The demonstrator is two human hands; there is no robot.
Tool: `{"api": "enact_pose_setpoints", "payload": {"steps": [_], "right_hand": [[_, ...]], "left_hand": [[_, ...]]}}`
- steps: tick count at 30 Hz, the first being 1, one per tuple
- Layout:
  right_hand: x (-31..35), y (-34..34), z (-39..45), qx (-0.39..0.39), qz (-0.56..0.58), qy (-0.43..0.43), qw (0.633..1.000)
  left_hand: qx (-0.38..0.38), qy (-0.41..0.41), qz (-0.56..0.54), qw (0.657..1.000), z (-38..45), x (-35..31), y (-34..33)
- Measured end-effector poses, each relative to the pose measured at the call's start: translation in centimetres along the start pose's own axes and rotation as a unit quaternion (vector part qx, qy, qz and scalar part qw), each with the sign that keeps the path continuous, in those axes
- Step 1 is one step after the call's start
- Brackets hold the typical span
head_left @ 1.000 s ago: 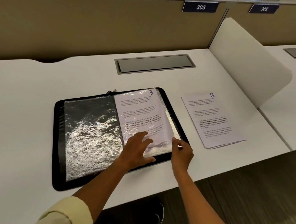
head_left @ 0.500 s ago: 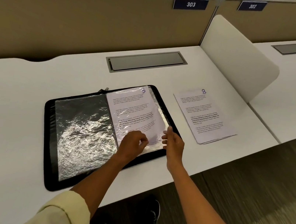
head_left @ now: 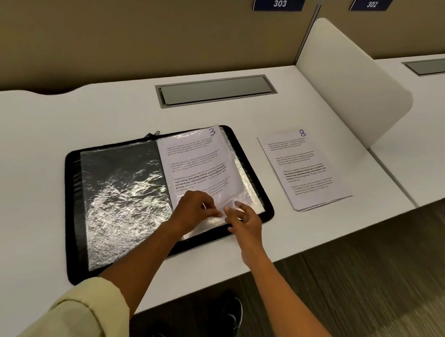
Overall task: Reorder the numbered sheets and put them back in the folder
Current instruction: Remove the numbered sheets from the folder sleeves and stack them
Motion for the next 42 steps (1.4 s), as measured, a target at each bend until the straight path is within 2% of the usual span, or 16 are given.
{"api": "enact_pose_setpoints", "payload": {"steps": [8, 11, 18, 21, 32, 42], "right_hand": [[0.4, 2.6, -1.0, -0.113, -0.035, 0.010, 0.993], [-0.1, 3.0, -1.5, -0.136, 0.015, 0.010, 0.991], [-0.9, 0.2, -1.5, -0.025, 0.154, 0.008, 0.988], [-1.6, -0.8, -1.3, -0.003, 0.182, 0.000, 0.983], [-3.0, -2.1, 0.6, -0.002, 0.213, -0.026, 0.977], [-2.7, -2.4, 1.1, -0.042, 0.233, -0.019, 0.971]], "left_hand": [[-0.022, -0.002, 0.011, 1.000, -0.5, -0.4, 0.6], [-0.042, -0.001, 0.024, 0.999, -0.6, -0.7, 0.7], [-0.053, -0.018, 0.047, 0.997, -0.4, -1.5, 0.7], [-0.048, -0.021, 0.047, 0.998, -0.2, -1.6, 0.6], [-0.052, -0.029, 0.039, 0.997, -0.9, -2.1, 0.6], [-0.048, -0.028, 0.049, 0.997, -1.0, -2.4, 0.7]]}}
Point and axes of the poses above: each hand's wrist, its own z-axis towards the middle knuckle, its own y-axis out of the back of the hand, x = y × z, the point moved 10 cm from there along z, towards the middle knuckle, and after that the axes turned 13 degrees about x, right-handed, at the moved point
